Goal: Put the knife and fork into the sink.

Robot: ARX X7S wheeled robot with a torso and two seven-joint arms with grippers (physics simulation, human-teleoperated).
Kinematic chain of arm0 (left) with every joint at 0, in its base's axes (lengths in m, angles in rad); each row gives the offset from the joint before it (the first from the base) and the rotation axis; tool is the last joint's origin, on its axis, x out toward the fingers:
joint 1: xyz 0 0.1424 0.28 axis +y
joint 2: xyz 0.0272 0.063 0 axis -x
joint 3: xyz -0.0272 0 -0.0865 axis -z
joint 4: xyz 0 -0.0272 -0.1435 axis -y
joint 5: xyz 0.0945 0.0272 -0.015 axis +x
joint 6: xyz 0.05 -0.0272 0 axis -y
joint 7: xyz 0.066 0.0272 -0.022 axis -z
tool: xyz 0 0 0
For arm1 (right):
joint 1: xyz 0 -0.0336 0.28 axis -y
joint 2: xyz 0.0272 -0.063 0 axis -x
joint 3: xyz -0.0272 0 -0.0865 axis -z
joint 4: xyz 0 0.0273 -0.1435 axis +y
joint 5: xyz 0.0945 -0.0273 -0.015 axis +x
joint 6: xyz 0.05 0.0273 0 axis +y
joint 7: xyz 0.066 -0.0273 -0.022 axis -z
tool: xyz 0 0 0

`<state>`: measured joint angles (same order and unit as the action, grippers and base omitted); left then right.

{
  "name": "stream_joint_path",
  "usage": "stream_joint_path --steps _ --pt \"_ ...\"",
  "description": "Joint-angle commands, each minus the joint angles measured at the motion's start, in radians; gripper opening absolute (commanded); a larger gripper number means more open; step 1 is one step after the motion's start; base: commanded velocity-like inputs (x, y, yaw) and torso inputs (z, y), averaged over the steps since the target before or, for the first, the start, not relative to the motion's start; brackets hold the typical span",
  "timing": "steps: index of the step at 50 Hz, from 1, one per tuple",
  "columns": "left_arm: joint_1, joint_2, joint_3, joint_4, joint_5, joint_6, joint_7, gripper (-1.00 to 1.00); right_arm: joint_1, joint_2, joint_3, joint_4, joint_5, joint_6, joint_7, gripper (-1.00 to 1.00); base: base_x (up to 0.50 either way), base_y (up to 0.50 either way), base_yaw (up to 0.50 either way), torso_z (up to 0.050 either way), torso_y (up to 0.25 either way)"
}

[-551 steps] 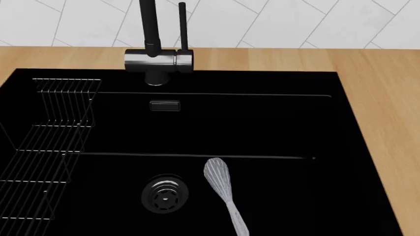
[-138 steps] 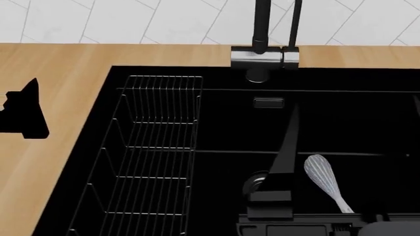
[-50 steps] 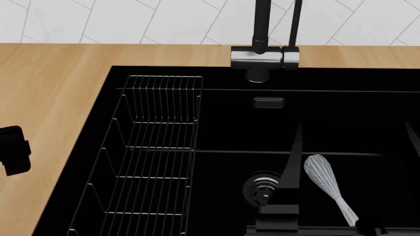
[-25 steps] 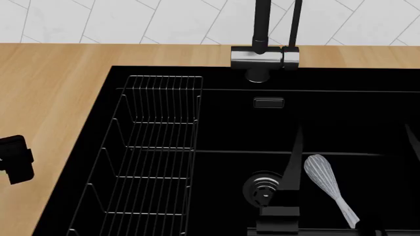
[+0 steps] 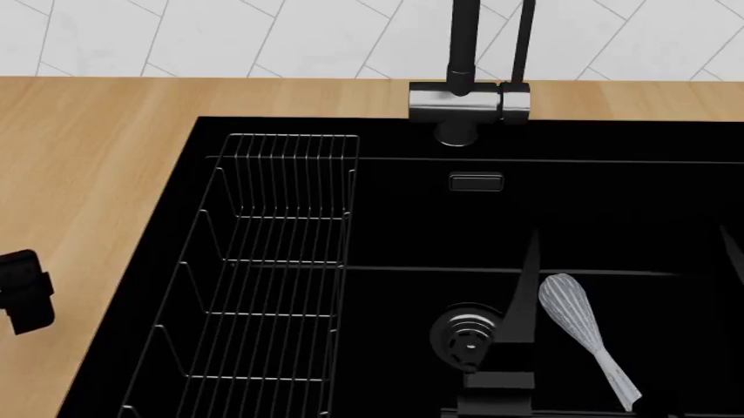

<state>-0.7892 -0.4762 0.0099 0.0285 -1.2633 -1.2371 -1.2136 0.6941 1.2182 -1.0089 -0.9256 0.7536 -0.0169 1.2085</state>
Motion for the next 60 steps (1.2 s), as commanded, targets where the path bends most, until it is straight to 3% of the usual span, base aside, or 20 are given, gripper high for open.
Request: stream_joint_path --steps 1,46,47,60 --pt "0.008 0.006 -0.007 -0.037 0.040 0.015 0.043 1.00 -0.003 -0.014 0.021 0.017 -0.014 -0.006 -0.015 1.00 0.00 0.00 0.00 0.000 0.000" --pt "0.122 0.008 -0.042 -0.044 0.021 0.076 0.055 1.00 -0.020 0.004 0.032 -0.004 -0.021 -0.019 0.003 1.00 0.00 0.00 0.00 0.000 0.000" --pt "0.121 0.008 -0.044 -0.045 0.019 0.076 0.052 -1.00 -0.021 0.005 0.032 -0.004 -0.021 -0.019 0.004 1.00 0.00 0.00 0.00 0.000 0.000" --pt "0.120 0.021 -0.058 -0.042 -0.013 0.067 0.024 -1.00 -0.038 0.015 0.032 -0.003 -0.034 -0.038 0.010 1.00 0.00 0.00 0.00 -0.001 0.000"
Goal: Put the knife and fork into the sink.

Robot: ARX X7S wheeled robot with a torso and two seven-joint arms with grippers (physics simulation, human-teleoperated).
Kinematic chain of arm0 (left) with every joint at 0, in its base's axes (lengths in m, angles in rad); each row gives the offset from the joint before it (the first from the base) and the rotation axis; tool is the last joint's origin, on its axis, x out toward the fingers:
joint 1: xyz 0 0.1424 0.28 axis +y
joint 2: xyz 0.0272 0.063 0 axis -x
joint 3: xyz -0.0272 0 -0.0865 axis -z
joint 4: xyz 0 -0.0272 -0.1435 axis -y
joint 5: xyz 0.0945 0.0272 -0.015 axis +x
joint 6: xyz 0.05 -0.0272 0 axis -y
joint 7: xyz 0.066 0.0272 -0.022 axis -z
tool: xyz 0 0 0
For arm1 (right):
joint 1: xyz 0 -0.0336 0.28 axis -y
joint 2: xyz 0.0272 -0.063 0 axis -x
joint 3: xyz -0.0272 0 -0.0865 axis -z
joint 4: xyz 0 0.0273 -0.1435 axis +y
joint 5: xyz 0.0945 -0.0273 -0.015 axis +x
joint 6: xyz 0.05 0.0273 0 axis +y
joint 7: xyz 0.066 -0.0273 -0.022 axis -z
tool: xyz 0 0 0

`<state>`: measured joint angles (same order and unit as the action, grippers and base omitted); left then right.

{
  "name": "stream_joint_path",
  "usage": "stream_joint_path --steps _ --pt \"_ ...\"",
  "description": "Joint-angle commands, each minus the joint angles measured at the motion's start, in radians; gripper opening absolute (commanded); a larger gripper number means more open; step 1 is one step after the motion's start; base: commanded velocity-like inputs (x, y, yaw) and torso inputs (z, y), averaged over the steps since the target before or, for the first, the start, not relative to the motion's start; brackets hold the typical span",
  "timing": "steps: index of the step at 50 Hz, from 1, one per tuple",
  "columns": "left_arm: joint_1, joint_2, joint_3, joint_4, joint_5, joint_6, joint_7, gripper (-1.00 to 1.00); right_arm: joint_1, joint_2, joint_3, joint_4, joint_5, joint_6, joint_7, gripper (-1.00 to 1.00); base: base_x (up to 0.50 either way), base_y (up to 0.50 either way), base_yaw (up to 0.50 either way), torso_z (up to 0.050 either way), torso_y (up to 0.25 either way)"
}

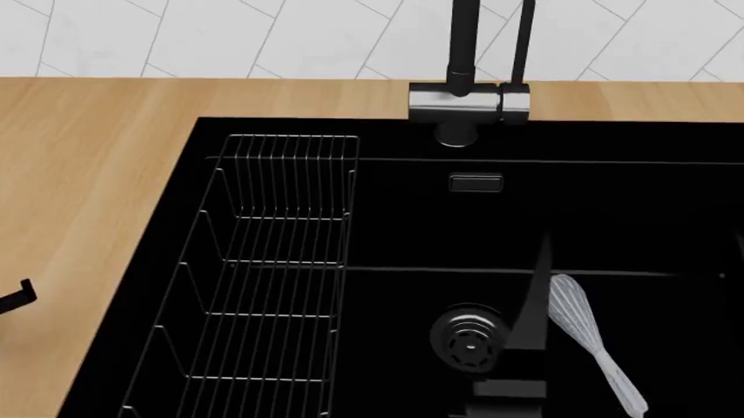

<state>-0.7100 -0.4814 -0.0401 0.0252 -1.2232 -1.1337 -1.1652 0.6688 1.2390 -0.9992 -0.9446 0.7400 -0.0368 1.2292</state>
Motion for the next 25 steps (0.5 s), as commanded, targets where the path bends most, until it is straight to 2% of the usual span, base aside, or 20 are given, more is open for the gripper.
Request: stream_joint_path --steps 1,9,18,25 --pt "0.037 0.026 -0.006 -0.034 -0.057 -0.041 -0.026 -1.00 -0.014 -0.004 0.023 0.015 -0.021 -0.020 -0.010 1.00 0.00 0.00 0.00 0.000 0.000" --pt "-0.007 0.001 0.037 0.045 -0.035 -0.050 -0.006 -1.00 -0.017 -0.006 0.022 0.020 -0.024 -0.022 -0.014 1.00 0.00 0.00 0.00 -0.001 0.000" --pt "-0.126 -0.024 0.040 0.187 -0.094 -0.107 -0.073 -1.00 -0.017 -0.015 0.023 0.032 -0.022 -0.025 -0.022 1.00 0.00 0.00 0.00 0.000 0.000" --pt "-0.210 -0.053 0.087 0.269 -0.100 -0.154 -0.077 -1.00 -0.021 -0.014 0.024 0.034 -0.025 -0.032 -0.023 1.00 0.00 0.00 0.00 0.000 0.000"
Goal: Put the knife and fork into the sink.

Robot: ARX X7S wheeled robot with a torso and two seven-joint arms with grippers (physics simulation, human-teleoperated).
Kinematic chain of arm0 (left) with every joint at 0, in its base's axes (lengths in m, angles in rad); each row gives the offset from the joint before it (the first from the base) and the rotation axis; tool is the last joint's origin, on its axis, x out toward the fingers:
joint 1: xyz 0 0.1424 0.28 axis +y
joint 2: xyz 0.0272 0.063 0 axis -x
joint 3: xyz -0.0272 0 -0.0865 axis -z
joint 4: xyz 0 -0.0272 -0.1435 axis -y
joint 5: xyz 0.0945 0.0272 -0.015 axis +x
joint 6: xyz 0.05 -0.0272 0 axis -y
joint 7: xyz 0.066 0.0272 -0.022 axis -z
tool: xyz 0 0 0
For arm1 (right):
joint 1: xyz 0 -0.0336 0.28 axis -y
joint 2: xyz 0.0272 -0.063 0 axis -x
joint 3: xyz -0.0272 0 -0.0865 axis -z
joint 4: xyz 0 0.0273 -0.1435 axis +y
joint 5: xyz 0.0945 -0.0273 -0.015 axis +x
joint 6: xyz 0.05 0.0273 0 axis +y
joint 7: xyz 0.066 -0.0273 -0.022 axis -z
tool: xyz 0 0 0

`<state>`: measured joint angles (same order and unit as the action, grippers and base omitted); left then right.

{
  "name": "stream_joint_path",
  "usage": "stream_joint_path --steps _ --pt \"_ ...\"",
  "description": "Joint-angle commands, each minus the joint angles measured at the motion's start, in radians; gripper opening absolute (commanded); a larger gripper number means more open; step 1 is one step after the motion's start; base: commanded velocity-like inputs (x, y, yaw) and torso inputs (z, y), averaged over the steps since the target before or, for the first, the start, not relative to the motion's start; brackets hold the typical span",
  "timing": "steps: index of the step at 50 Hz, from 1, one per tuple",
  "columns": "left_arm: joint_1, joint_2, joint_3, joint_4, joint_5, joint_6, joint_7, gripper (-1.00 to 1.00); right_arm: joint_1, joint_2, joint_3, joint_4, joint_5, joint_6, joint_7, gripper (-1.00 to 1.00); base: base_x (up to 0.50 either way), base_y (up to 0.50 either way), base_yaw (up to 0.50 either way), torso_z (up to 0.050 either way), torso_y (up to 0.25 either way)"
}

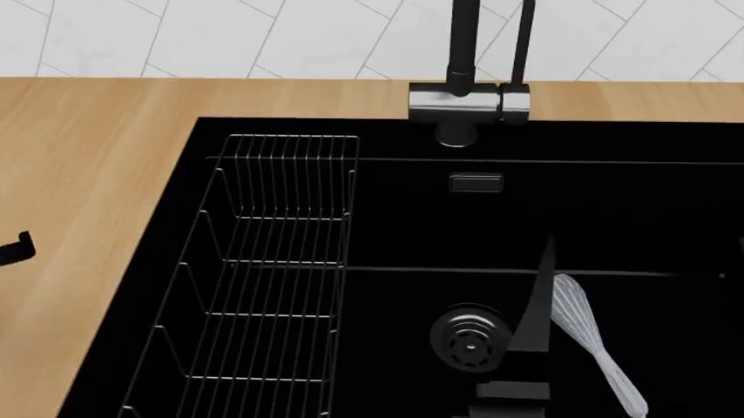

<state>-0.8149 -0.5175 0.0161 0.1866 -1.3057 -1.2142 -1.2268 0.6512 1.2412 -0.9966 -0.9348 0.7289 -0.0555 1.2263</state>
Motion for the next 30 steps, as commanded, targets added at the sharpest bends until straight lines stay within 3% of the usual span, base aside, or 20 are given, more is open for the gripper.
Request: stream_joint_path --steps 1,8,14,16,17,19,21,26,30 --pt "-0.123 -0.022 0.038 0.126 -0.017 -0.078 -0.016 -1.00 -0.004 -0.016 0.022 0.024 -0.014 -0.014 -0.020 1.00 0.00 0.00 0.00 0.000 0.000" --pt "-0.224 -0.053 0.108 0.214 -0.028 -0.138 -0.014 -1.00 -0.008 -0.012 0.024 0.022 -0.017 -0.019 -0.019 1.00 0.00 0.00 0.00 0.000 0.000" --pt "-0.322 -0.136 0.335 0.320 0.106 -0.163 0.188 -1.00 -0.009 -0.013 0.025 0.022 -0.019 -0.021 -0.021 1.00 0.00 0.00 0.00 0.000 0.000" --pt "-0.388 -0.195 0.519 0.400 0.266 -0.137 0.283 -1.00 -0.009 -0.012 0.025 0.021 -0.018 -0.022 -0.022 1.00 0.00 0.00 0.00 0.000 0.000" --pt "-0.401 -0.206 0.556 0.411 0.295 -0.124 0.308 -1.00 -0.009 -0.012 0.025 0.020 -0.018 -0.021 -0.022 1.00 0.00 0.00 0.00 0.000 0.000" --pt "-0.500 -0.262 0.792 0.473 0.490 -0.088 0.389 -1.00 -0.008 -0.013 0.026 0.020 -0.018 -0.020 -0.023 1.00 0.00 0.00 0.00 0.000 0.000" --pt "-0.559 -0.284 0.920 0.497 0.597 -0.063 0.424 -1.00 -0.010 -0.014 0.026 0.022 -0.019 -0.022 -0.024 1.00 0.00 0.00 0.00 0.000 0.000" --pt "-0.648 -0.312 1.086 0.526 0.724 -0.019 0.491 -1.00 -0.009 -0.019 0.027 0.028 -0.016 -0.022 -0.029 1.00 0.00 0.00 0.00 0.000 0.000" --pt "-0.801 -0.331 1.362 0.566 0.943 0.006 0.549 -1.00 -0.004 -0.022 0.029 0.031 -0.011 -0.022 -0.034 1.00 0.00 0.00 0.00 0.000 0.000"
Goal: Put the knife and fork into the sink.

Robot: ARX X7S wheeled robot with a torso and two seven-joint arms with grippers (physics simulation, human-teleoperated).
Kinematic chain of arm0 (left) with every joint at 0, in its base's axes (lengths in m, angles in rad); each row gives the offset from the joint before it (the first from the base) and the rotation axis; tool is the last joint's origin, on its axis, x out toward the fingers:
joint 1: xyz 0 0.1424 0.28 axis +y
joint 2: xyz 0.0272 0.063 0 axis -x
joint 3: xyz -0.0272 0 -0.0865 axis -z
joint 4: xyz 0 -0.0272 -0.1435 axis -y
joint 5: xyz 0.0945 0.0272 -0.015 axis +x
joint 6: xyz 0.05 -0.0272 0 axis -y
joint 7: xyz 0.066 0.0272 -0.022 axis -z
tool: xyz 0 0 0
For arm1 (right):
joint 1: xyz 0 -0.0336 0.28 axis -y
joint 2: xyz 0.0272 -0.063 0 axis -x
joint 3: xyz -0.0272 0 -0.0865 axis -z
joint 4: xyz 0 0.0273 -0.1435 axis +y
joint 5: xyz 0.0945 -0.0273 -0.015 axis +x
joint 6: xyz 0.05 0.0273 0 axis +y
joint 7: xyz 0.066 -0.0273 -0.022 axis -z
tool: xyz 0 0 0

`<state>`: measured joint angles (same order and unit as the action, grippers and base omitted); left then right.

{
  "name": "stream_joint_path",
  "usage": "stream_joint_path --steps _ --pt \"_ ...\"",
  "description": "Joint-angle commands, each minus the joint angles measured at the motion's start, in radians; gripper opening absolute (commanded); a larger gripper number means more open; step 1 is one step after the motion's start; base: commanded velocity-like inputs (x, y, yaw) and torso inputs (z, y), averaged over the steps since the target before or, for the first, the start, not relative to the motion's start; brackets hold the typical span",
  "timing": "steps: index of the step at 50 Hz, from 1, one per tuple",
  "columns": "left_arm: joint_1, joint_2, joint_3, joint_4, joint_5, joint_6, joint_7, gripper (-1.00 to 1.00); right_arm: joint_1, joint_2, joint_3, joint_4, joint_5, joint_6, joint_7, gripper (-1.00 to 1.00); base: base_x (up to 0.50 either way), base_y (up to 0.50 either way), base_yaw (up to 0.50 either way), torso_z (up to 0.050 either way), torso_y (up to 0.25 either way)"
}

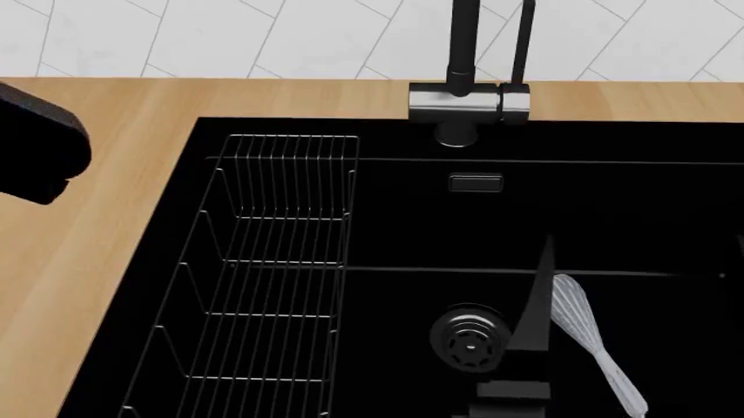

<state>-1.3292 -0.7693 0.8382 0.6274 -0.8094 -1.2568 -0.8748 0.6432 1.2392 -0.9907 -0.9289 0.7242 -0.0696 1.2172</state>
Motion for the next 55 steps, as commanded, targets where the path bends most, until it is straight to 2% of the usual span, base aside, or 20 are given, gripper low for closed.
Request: stream_joint_path --steps 1,3,6,9,11,20,33,40,42,45,50,55 --pt "-0.306 -0.080 0.572 0.130 0.469 0.045 0.205 -1.00 0.007 -0.020 0.024 0.023 -0.003 -0.002 -0.025 1.00 0.00 0.00 0.00 0.000 0.000" --pt "-0.361 -0.088 0.674 0.143 0.542 0.057 0.226 -1.00 0.014 -0.014 0.029 0.016 0.007 0.003 -0.025 1.00 0.00 0.00 0.00 0.000 0.000" --pt "-0.384 -0.091 0.715 0.155 0.566 0.050 0.240 -1.00 0.028 -0.009 0.035 0.004 0.020 0.019 -0.024 1.00 0.00 0.00 0.00 0.000 0.000" --pt "-0.470 -0.092 0.892 0.167 0.680 0.036 0.261 -1.00 0.064 0.002 0.050 -0.023 0.066 0.052 -0.027 1.00 0.00 0.00 0.00 0.000 0.000" --pt "-0.503 -0.095 0.960 0.171 0.725 0.037 0.267 -1.00 0.083 0.016 0.064 -0.038 0.095 0.042 -0.040 1.00 0.00 0.00 0.00 0.000 0.000" --pt "-0.617 -0.095 1.195 0.170 0.880 0.028 0.282 -1.00 0.200 0.055 0.138 -0.075 0.255 0.026 -0.090 1.00 0.00 0.00 0.00 0.000 0.000" --pt "-0.721 -0.050 1.436 0.145 1.053 -0.030 0.258 -1.00 0.282 0.060 0.159 -0.117 0.333 0.013 -0.072 1.00 0.00 0.00 0.00 0.000 0.000" --pt "-0.802 0.004 1.601 0.144 1.159 -0.114 0.249 -1.00 0.487 0.066 -0.045 -0.118 0.359 -0.046 -0.050 1.00 0.00 0.00 0.00 0.000 0.000" --pt "-0.800 0.006 1.607 0.143 1.167 -0.118 0.245 -1.00 0.536 0.058 -0.104 -0.118 0.357 -0.068 -0.046 1.00 0.00 0.00 0.00 0.000 0.000" --pt "-0.808 0.042 1.681 0.126 1.205 -0.172 0.237 -1.00 0.599 0.040 -0.175 -0.118 0.357 -0.098 -0.035 1.00 0.00 0.00 0.00 0.000 0.000" --pt "-0.769 0.067 1.672 0.095 1.251 -0.270 0.201 -1.00 0.705 0.009 -0.315 -0.118 0.339 -0.195 -0.012 1.00 0.00 0.00 0.00 0.000 0.000" --pt "-0.700 0.061 1.603 0.068 1.259 -0.276 0.181 -1.00 0.875 -0.015 -0.527 -0.118 0.304 -0.290 0.028 1.00 0.00 0.00 0.00 0.000 0.000"
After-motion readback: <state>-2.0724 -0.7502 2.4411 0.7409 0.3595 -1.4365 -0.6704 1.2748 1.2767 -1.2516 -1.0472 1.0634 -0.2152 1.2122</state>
